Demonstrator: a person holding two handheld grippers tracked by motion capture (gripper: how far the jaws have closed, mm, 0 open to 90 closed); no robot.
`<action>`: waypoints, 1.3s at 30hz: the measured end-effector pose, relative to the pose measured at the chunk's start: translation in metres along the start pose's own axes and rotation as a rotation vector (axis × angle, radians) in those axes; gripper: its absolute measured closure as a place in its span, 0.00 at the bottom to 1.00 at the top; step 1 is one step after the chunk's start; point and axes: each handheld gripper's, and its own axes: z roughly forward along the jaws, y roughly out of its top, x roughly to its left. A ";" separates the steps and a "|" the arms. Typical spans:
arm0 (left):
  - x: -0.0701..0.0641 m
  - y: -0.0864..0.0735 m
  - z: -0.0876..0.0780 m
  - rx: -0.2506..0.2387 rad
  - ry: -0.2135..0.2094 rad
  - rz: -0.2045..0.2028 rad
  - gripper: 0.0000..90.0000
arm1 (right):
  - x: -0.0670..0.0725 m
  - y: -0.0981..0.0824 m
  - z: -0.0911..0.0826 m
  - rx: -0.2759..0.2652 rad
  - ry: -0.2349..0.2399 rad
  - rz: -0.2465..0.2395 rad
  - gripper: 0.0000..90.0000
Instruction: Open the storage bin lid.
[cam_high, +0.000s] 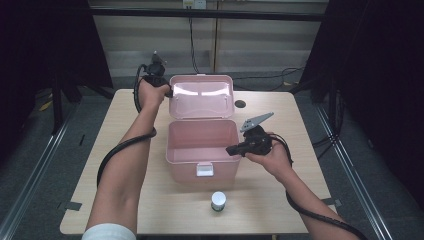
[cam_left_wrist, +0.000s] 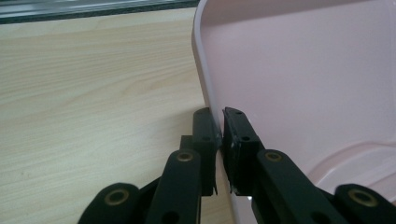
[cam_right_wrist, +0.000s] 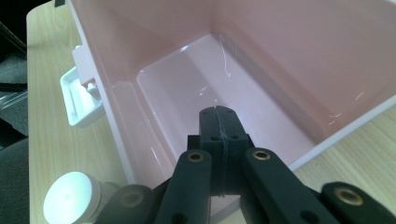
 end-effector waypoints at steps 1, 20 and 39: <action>0.000 0.000 0.001 0.003 0.003 0.005 0.93 | 0.000 0.000 0.000 0.001 0.001 0.000 1.00; 0.004 -0.002 0.011 0.020 0.008 0.006 0.92 | 0.000 0.000 0.000 -0.003 -0.002 -0.001 1.00; 0.007 -0.007 0.022 0.035 0.005 -0.008 0.91 | 0.000 -0.001 0.000 -0.012 0.004 0.001 1.00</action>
